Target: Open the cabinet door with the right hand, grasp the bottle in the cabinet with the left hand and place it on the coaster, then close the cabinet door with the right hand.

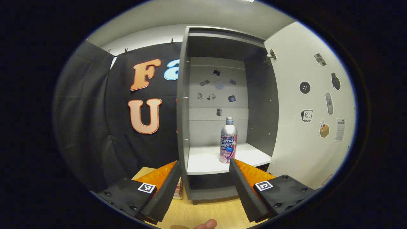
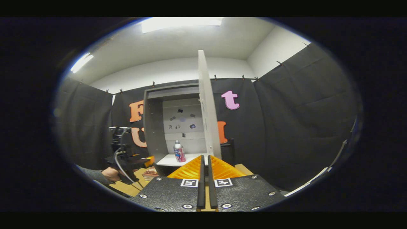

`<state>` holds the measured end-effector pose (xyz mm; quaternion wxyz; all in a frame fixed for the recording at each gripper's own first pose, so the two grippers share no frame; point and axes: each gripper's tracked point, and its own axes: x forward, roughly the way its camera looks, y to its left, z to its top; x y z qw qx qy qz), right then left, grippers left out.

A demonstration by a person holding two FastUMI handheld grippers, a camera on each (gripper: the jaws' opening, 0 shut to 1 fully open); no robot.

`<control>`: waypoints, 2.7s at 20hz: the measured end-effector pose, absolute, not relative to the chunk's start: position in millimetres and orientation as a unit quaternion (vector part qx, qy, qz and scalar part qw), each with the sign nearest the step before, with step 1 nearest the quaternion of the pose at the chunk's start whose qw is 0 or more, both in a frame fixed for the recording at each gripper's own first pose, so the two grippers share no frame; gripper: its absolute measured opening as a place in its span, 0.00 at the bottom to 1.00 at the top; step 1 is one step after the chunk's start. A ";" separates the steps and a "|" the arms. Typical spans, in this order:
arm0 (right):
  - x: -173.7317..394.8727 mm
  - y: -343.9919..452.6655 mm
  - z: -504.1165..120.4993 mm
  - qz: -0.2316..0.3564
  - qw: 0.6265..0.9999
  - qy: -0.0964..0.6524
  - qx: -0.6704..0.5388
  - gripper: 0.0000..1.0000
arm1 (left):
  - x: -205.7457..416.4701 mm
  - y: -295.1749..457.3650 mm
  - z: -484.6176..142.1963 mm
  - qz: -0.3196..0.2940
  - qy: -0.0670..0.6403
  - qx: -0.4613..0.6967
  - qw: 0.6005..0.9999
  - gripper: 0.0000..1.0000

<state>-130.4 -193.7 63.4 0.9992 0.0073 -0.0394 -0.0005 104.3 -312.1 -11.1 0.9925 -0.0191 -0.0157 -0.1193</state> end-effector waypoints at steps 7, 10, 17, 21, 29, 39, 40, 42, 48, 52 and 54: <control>-100.1 -157.4 50.5 -0.007 0.999 -0.032 0.010 0.30 | 181.1 -383.0 -0.9 -0.175 -0.034 -0.018 0.984 1.00; -79.2 -153.3 44.6 -0.019 1.000 -0.024 0.008 0.38 | 207.1 -400.0 -2.2 -0.185 -0.035 -0.016 0.982 1.00; -44.2 -156.5 28.8 -0.045 0.999 0.000 0.025 0.49 | 276.3 -426.4 -18.4 -0.193 -0.021 -0.019 0.981 1.00; -31.5 -162.1 20.4 -0.062 0.998 0.015 0.027 0.49 | 304.2 -437.9 -25.7 -0.194 -0.014 -0.016 0.981 0.98; -32.6 -163.3 9.1 -0.060 0.997 0.032 0.035 0.50 | 296.5 -428.8 -24.8 -0.188 -0.015 -0.014 0.982 0.86; -81.5 -150.7 -4.4 -0.007 0.998 0.050 0.029 0.51 | 201.1 -359.9 -36.0 -0.154 -0.030 -0.009 0.988 0.86; -87.1 -149.9 -8.7 -0.001 0.998 0.055 0.028 0.51 | 189.0 -351.7 -43.3 -0.152 -0.027 -0.010 0.988 0.86; -96.6 -146.2 -15.5 0.014 0.997 0.065 0.029 0.51 | 165.0 -334.9 -60.1 -0.141 -0.019 -0.011 0.990 0.87; -112.3 -136.0 -40.1 0.053 0.993 0.096 0.043 0.48 | 114.6 -281.9 -125.4 -0.099 0.013 0.000 0.995 0.86; -113.8 -131.7 -63.3 0.066 0.989 0.128 0.041 0.53 | 93.8 -254.9 -188.3 -0.077 0.050 0.003 0.996 0.85; -113.7 -131.9 -71.4 0.068 0.987 0.142 0.042 0.54 | 86.2 -243.7 -220.8 -0.071 0.069 0.002 0.995 0.86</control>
